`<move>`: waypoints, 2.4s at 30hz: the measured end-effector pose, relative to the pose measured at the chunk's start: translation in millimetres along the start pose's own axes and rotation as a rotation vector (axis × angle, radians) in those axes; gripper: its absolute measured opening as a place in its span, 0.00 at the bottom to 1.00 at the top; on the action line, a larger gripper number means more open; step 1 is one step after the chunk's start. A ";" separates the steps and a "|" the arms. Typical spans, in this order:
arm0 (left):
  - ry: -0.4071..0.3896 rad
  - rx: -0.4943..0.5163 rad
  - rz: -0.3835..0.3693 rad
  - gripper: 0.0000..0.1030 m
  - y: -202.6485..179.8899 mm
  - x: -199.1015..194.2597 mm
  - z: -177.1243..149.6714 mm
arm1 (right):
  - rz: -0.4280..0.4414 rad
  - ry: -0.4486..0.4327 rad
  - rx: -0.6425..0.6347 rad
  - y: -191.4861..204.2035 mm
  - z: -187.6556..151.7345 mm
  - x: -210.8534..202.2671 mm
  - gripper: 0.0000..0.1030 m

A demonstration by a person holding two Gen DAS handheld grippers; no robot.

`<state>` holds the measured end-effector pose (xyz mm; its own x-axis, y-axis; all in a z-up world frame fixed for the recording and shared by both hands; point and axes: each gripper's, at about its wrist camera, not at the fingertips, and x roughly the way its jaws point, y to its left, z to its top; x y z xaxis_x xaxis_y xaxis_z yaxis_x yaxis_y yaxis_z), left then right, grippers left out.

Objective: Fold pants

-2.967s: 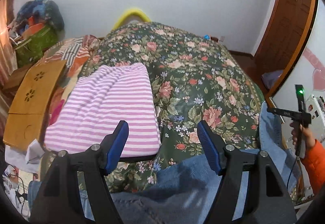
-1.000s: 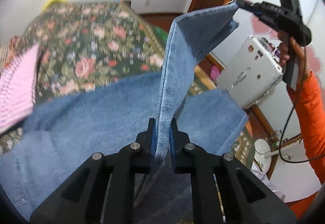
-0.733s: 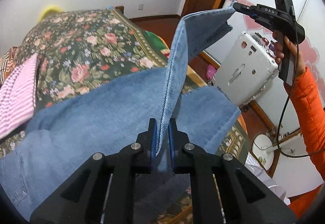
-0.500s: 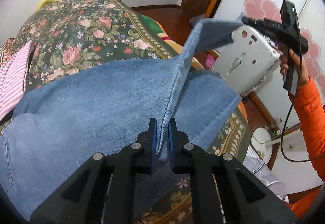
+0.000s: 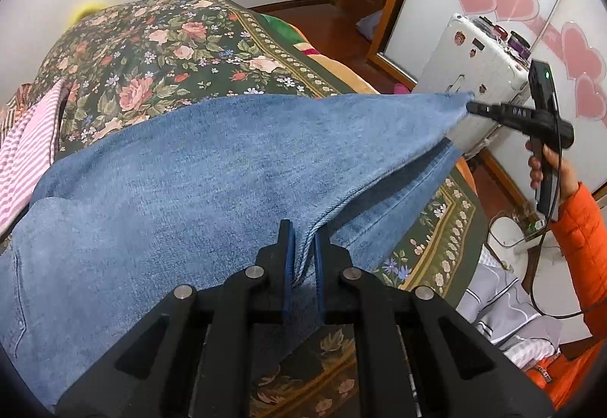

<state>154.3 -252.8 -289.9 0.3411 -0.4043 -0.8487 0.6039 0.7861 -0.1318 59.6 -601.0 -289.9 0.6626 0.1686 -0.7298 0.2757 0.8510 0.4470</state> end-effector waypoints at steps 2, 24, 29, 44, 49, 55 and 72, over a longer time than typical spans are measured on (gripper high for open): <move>-0.002 -0.003 0.001 0.09 0.2 -0.2 -0.6 | -0.004 0.011 0.028 -5.7 -11.1 2.1 0.08; 0.008 0.014 0.006 0.10 -12.5 -4.1 -10.1 | -0.054 0.017 0.132 -25.5 -48.0 7.9 0.11; 0.013 0.006 -0.036 0.27 -14.2 -11.5 -12.9 | -0.111 0.033 0.109 -22.9 -47.6 -2.0 0.12; -0.037 -0.065 -0.028 0.29 5.8 -20.5 10.2 | 0.030 0.048 -0.209 103.7 -43.5 17.3 0.35; 0.015 -0.077 -0.046 0.29 3.8 0.0 -7.6 | 0.029 0.144 -0.278 123.6 -66.6 46.6 0.35; -0.011 -0.063 -0.058 0.39 -2.9 -2.1 -17.6 | 0.027 0.210 -0.279 108.0 -85.7 49.7 0.35; -0.273 -0.353 0.286 0.56 165.6 -138.8 -41.5 | 0.104 0.101 -0.525 234.8 -44.2 18.3 0.52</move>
<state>177.0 -47.1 -215.2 0.6601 -0.2208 -0.7179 0.1964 0.9733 -0.1188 105.7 -376.1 -221.1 0.5903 0.2903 -0.7532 -0.1899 0.9568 0.2199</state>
